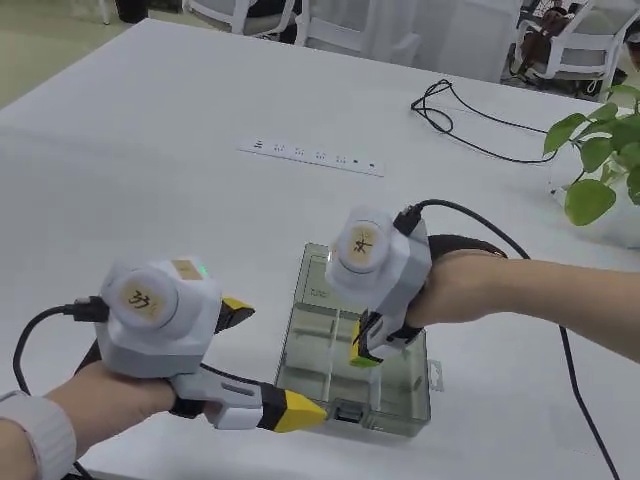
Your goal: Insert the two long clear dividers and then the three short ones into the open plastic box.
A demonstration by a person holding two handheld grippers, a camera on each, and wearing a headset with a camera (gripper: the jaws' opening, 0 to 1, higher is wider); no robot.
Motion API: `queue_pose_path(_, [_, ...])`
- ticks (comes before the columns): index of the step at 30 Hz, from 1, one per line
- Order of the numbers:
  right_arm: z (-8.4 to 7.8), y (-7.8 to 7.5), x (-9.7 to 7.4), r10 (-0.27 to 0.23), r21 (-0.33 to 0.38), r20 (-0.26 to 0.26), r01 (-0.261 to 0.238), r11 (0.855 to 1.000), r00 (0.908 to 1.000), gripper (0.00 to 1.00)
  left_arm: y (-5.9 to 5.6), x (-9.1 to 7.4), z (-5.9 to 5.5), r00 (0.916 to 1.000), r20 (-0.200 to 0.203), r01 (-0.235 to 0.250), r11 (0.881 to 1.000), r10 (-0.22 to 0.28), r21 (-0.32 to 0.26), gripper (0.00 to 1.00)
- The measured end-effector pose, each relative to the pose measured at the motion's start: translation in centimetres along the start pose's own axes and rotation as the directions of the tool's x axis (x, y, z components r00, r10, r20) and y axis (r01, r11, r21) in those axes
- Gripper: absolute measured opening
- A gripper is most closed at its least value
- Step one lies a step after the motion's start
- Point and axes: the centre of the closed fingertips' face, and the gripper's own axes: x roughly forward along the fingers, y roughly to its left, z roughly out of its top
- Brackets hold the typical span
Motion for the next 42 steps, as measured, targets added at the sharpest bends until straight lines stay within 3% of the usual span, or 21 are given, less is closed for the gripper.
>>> queue_pose_path(14, [-0.2, -0.1, 0.1, -0.005, -0.016, 0.012, 0.005, 1.0, 0.9999, 0.02, 0.2, -0.4, 0.3, 1.0, -0.002, -0.005, 1.0, 0.005, 0.011, 0.93])
queue_pose_path(17, [-0.4, 0.0, 0.1, 0.004, -0.043, 0.04, -0.002, 0.999, 0.9992, 0.04, 0.2, -0.5, 0.4, 1.0, -0.004, -0.007, 1.0, 0.007, 0.013, 0.93])
queue_pose_path(19, [0.0, -0.2, 0.0, -0.011, -0.033, 0.1, 0.014, 0.999, 0.9949, 0.15, 0.3, -0.6, 0.3, 0.9999, -0.005, -0.009, 1.0, 0.009, 0.013, 0.92])
queue_pose_path(22, [-0.2, -0.2, -0.4, -0.01, -0.019, 0.136, 0.013, 1.0, 0.9906, 0.25, 0.3, -0.6, 0.2, 0.9999, -0.009, -0.009, 1.0, 0.009, 0.014, 0.92])
queue_pose_path(28, [-0.1, -0.2, -1.7, -0.025, 0.034, 0.255, 0.017, 0.999, 0.9667, 0.48, 0.2, -0.5, 0.2, 0.9999, -0.01, -0.005, 1.0, 0.005, 0.009, 0.93])
queue_pose_path(31, [0.1, -0.1, -2.4, -0.039, 0.053, 0.31, 0.023, 0.998, 0.9499, 0.6, 0.2, -0.4, 0.3, 1.0, -0.007, -0.003, 1.0, 0.003, 0.018, 0.94])
queue_pose_path(32, [0.4, 0.1, -2.6, -0.037, 0.054, 0.347, 0.019, 0.998, 0.9372, 0.67, 0.1, -0.4, 0.3, 1.0, -0.006, -0.002, 1.0, 0.002, 0.018, 0.94])
queue_pose_path(36, [0.5, 0.3, -3.2, -0.061, 0.089, 0.403, 0.027, 0.996, 0.913, 0.88, 0.0, -0.4, 0.3, 0.9999, -0.011, 0.0, 1.0, 0.0, 0.022, 0.94])
queue_pose_path(38, [0.4, 0.5, -3.3, -0.069, 0.086, 0.418, 0.035, 0.996, 0.9058, 0.95, -0.1, -0.4, 0.3, 1.0, -0.009, 0.003, 1.0, -0.002, 0.024, 0.94])
queue_pose_path(39, [0.2, 0.5, -3.3, -0.074, 0.09, 0.413, 0.041, 0.995, 0.9078, 0.98, -0.1, -0.4, 0.3, 0.9999, -0.011, 0.002, 1.0, -0.002, 0.026, 0.94])
queue_pose_path(40, [0.1, 0.6, -3.4, -0.076, 0.091, 0.424, 0.041, 0.995, 0.9025, 1.0, -0.1, -0.4, 0.3, 0.9999, -0.011, 0.003, 1.0, -0.002, 0.029, 0.95])
queue_pose_path(42, [-0.2, 0.7, -3.6, -0.089, 0.108, 0.425, 0.048, 0.993, 0.9008, 1.0, -0.1, -0.4, 0.4, 0.9999, -0.012, 0.002, 0.999, -0.002, 0.032, 0.95])
